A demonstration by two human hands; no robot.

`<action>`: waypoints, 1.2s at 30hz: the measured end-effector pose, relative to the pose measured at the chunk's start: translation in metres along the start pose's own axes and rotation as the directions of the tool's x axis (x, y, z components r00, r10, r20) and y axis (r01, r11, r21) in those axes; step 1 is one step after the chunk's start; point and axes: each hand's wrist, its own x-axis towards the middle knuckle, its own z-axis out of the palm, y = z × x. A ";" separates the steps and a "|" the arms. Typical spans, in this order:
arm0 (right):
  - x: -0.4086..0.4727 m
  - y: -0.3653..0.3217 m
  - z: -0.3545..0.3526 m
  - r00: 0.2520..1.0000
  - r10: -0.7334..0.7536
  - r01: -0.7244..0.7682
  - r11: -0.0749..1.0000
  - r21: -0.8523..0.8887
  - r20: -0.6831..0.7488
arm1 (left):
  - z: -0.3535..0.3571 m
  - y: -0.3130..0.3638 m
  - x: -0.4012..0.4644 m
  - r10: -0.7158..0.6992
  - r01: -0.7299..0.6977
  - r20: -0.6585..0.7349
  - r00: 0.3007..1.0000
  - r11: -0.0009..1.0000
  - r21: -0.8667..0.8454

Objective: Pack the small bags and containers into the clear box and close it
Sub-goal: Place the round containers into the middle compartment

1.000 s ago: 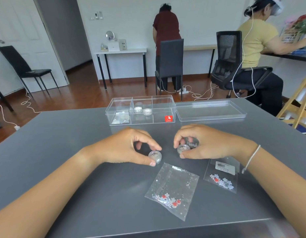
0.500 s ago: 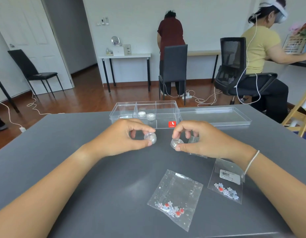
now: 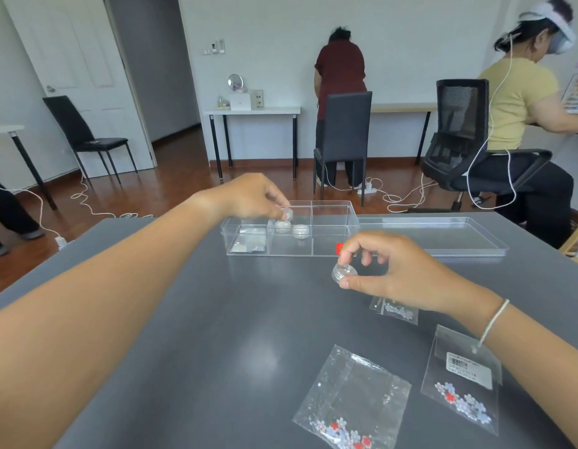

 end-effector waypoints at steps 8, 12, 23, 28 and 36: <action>-0.001 0.002 -0.001 1.000 0.006 -0.006 1.000 0.027 0.002 | 0.000 0.015 0.022 -0.147 0.084 0.261 0.954 0.968 0.236; -0.002 0.004 0.001 1.000 0.000 0.000 0.999 0.032 -0.008 | 0.005 0.018 0.025 -0.189 0.089 0.297 0.936 0.943 0.319; -0.002 0.004 -0.001 0.999 0.011 -0.010 1.000 0.030 -0.040 | 0.005 0.018 0.028 -0.218 0.103 0.316 0.924 0.934 0.342; -0.003 0.003 0.000 0.999 0.019 -0.018 0.999 0.033 -0.037 | 0.004 0.011 0.024 -0.130 0.070 0.257 0.958 0.971 0.230; 0.001 0.001 -0.002 0.997 0.033 -0.030 0.998 0.050 -0.068 | -0.006 -0.012 -0.013 0.046 -0.048 -0.030 0.998 0.996 -0.071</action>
